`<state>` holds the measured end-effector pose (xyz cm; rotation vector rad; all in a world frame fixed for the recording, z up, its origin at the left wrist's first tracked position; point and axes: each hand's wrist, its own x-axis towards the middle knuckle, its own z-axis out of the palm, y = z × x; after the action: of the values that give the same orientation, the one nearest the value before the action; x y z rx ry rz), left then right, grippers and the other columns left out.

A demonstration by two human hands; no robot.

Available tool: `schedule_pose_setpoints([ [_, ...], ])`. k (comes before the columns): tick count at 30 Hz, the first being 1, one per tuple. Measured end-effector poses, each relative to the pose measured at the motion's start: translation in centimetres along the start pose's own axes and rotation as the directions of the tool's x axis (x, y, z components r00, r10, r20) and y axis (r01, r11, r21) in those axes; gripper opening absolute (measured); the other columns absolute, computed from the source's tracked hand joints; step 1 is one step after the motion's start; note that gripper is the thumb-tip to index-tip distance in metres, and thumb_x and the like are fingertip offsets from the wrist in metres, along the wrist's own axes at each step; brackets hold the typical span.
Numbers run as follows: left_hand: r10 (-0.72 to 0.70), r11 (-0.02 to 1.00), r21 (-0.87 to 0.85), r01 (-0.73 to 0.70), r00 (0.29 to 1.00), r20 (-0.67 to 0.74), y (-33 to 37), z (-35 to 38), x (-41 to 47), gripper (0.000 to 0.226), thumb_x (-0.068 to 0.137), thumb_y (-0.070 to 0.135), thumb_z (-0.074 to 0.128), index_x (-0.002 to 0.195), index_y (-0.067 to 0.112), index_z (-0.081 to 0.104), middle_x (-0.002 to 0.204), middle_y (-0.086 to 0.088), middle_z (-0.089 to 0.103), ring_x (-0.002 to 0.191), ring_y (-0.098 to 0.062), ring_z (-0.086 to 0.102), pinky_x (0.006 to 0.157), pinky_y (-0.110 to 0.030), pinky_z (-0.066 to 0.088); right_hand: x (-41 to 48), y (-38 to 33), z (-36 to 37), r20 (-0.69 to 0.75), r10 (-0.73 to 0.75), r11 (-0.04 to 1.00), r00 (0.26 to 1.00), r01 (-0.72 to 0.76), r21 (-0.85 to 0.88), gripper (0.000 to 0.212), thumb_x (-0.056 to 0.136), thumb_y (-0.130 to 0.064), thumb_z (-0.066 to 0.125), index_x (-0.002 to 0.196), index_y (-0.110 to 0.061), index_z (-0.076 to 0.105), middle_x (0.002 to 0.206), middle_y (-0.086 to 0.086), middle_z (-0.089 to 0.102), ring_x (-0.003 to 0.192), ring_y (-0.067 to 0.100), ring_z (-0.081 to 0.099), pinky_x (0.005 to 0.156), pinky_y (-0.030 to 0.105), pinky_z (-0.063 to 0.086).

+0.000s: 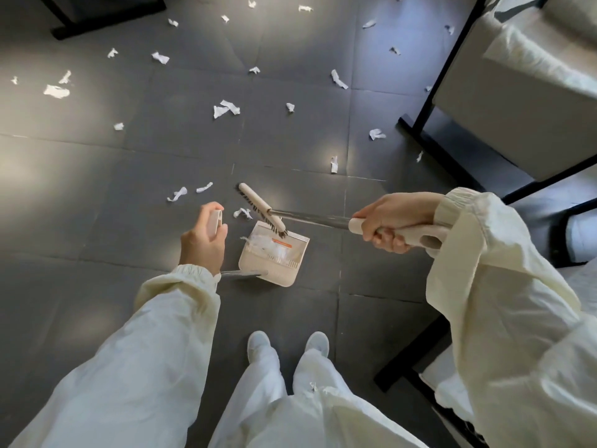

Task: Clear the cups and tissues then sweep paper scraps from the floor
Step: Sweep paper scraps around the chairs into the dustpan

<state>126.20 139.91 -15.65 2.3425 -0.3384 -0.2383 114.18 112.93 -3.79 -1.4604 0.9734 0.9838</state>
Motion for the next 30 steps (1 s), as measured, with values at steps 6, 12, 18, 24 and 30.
schedule_pose_setpoints([
  [6,-0.005,1.000,0.023,0.006,0.999,-0.047,-0.9,-1.4,-1.6,0.024,0.091,0.013,0.050,0.111,0.024,0.053,0.073,-0.004,0.052,0.070,-0.039,0.053,0.065,-0.039,0.050,2.5,-0.5,2.6,-0.126,-0.103,0.994,0.987,0.098,-0.044,0.048,0.089,0.006,0.042,0.137,-0.001,0.042,0.055,0.007,0.037,0.032,0.009,0.036,0.035,0.014,0.033],
  [12,-0.026,0.999,0.042,0.027,0.999,-0.037,-3.5,-2.2,-2.7,0.023,0.089,0.014,0.055,0.107,0.028,0.054,0.063,0.008,0.048,0.063,-0.031,0.047,0.061,-0.031,0.041,7.2,0.3,4.5,-0.200,-0.209,0.976,0.957,0.192,-0.105,0.042,0.087,0.003,0.050,0.128,0.013,0.048,0.062,0.006,0.047,0.048,0.013,0.044,0.030,0.013,0.037],
  [18,-0.135,0.990,0.025,0.138,0.987,-0.086,-5.3,-2.5,-1.8,0.025,0.088,0.014,0.054,0.104,0.033,0.052,0.059,0.008,0.048,0.053,-0.031,0.048,0.059,-0.035,0.050,10.4,0.8,6.8,-0.218,-0.105,0.976,0.970,0.059,-0.209,0.016,0.088,0.007,0.044,0.099,-0.004,0.051,0.065,0.009,0.046,0.051,0.020,0.045,0.037,0.018,0.039],
  [24,-0.146,0.989,0.015,0.148,0.983,-0.115,-5.4,-3.0,-0.6,0.026,0.088,0.015,0.056,0.106,0.034,0.053,0.062,0.001,0.049,0.060,-0.040,0.056,0.063,-0.043,0.053,10.3,1.2,11.4,-0.115,-0.045,0.892,0.992,-0.012,-0.452,0.017,0.089,-0.001,0.043,0.099,-0.005,0.056,0.062,0.008,0.050,0.032,0.015,0.046,0.032,0.014,0.034],
  [30,-0.153,0.988,-0.008,0.153,0.982,-0.112,-4.8,-3.2,-1.0,0.027,0.088,0.012,0.055,0.110,0.027,0.054,0.072,-0.004,0.052,0.064,-0.043,0.057,0.066,-0.046,0.053,7.4,-0.8,11.7,0.068,-0.055,0.859,0.996,0.082,-0.505,0.009,0.086,0.000,0.050,0.085,-0.005,0.058,0.064,0.006,0.046,0.053,0.017,0.044,0.047,0.025,0.040],
])
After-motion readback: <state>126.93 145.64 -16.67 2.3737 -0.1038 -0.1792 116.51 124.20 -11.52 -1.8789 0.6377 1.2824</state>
